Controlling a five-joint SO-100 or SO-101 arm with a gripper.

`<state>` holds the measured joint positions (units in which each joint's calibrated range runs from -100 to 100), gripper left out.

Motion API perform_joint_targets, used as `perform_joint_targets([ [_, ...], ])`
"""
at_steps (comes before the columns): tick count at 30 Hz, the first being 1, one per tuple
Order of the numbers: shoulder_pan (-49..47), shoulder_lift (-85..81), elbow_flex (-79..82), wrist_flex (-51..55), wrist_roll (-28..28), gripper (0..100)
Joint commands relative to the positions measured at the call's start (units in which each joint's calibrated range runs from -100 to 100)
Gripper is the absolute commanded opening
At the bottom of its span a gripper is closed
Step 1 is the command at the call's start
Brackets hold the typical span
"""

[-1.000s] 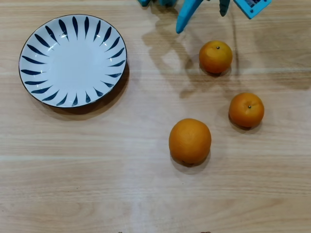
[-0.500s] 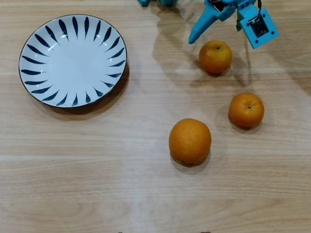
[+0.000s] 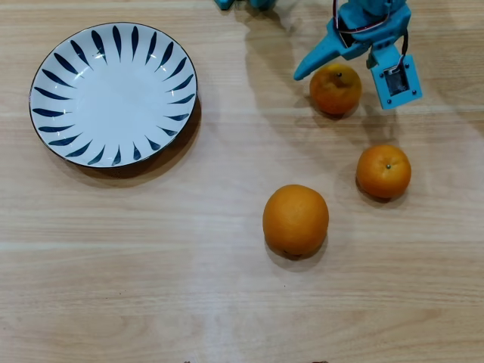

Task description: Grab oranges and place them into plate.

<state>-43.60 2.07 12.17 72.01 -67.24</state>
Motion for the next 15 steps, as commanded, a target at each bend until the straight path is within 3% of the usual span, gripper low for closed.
perform_joint_targets([
  [1, -0.1, 1.14, -2.71, -3.12, -0.35, 53],
  [15, 0.62, 9.85, -2.62, -6.99, -0.35, 53],
])
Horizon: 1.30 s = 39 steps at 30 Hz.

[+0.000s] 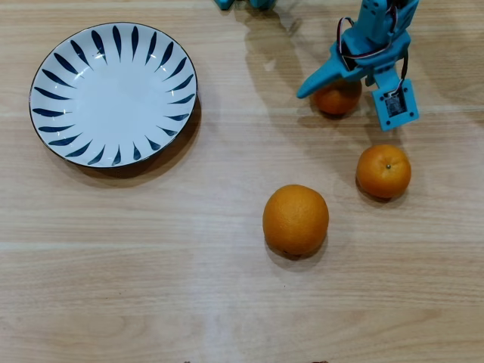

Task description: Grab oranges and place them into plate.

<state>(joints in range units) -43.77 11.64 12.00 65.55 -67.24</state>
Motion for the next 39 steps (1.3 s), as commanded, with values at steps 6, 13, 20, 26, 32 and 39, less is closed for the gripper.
perform_joint_targets([
  [6, 1.52, 1.63, -2.63, -0.53, -0.35, 52],
  [13, 1.68, 1.63, -2.54, -0.44, -0.35, 29],
  [20, 1.68, 1.38, -2.63, 0.16, -0.35, 28],
  [26, 3.85, -3.61, -4.35, 2.31, 1.11, 28],
  [32, 11.35, -15.02, -3.89, 9.44, 5.3, 28],
  [39, 28.85, -29.3, 3.44, 10.47, 15.44, 28],
])
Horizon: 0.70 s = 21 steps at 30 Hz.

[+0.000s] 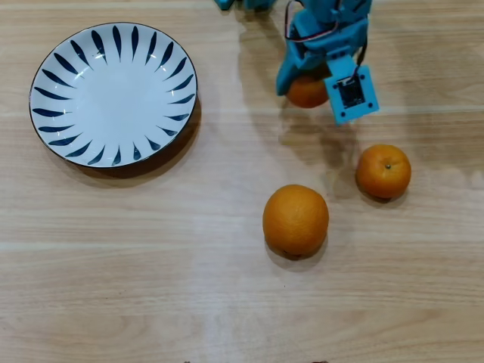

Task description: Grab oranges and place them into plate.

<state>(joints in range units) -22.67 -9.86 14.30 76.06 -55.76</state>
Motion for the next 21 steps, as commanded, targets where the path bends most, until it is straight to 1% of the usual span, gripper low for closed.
perform_joint_targets([
  [1, 10.97, -9.33, 2.41, -0.03, 5.69, 28],
  [5, 24.2, -14.32, 6.57, -0.12, 13.42, 28],
  [8, 32.75, -16.26, 8.56, -0.03, 17.71, 28],
  [10, 37.1, -16.6, 9.65, -0.12, 19.59, 28],
  [13, 41.46, -16.6, 10.92, -0.21, 20.9, 28],
  [17, 43.55, -16.51, 11.55, -0.29, 20.9, 29],
  [19, 43.64, -16.51, 12.27, -0.29, 20.43, 32],
  [21, 43.47, -16.51, 13.45, -0.38, 20.37, 39],
])
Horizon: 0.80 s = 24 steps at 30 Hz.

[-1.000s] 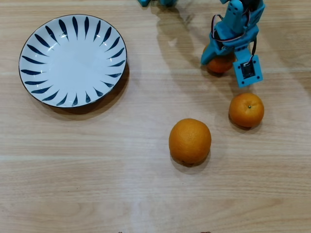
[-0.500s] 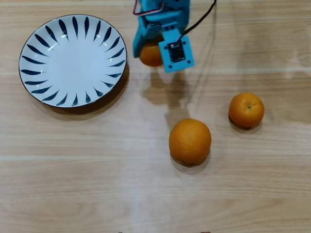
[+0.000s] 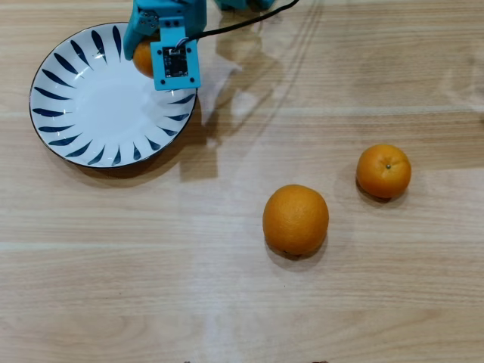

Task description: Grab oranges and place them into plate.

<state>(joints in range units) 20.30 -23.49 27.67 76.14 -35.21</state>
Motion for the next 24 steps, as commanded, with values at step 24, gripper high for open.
perform_joint_targets([
  [24, -32.4, 0.33, -1.0, -11.64, -14.71, 26],
])
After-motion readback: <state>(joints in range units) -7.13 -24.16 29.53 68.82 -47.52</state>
